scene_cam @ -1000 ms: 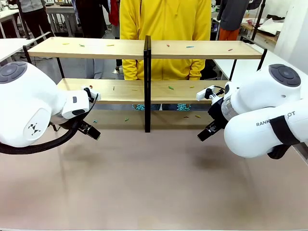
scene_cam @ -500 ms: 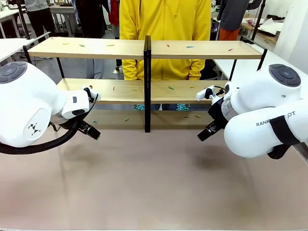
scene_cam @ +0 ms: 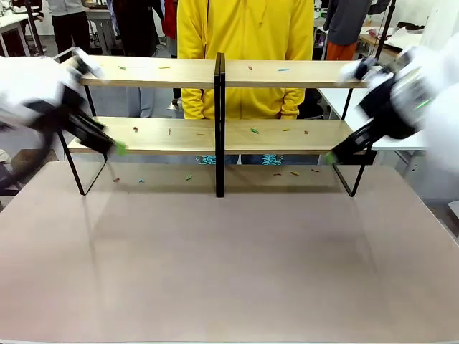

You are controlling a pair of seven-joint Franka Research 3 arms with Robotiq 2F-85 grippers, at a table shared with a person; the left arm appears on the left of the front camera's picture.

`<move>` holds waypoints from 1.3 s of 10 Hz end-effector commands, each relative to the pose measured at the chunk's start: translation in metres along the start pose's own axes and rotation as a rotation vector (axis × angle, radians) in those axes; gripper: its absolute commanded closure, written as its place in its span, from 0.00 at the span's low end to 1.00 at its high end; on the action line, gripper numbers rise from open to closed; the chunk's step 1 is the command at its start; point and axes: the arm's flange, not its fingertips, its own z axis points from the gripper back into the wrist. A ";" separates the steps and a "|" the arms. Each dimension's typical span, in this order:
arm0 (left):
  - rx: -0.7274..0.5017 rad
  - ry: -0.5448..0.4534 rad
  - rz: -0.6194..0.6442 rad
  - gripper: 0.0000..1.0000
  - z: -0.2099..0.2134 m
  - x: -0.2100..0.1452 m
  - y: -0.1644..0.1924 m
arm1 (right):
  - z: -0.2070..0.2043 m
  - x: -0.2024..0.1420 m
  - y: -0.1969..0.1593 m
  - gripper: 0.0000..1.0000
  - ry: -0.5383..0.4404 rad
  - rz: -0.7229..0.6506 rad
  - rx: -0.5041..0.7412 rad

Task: Clean the shelves.
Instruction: Pick up the Duster when the human hands it over.

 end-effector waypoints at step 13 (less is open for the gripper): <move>0.271 0.086 0.320 0.00 0.079 -0.008 -0.119 | 0.078 0.043 0.047 0.00 -0.208 -0.375 -0.220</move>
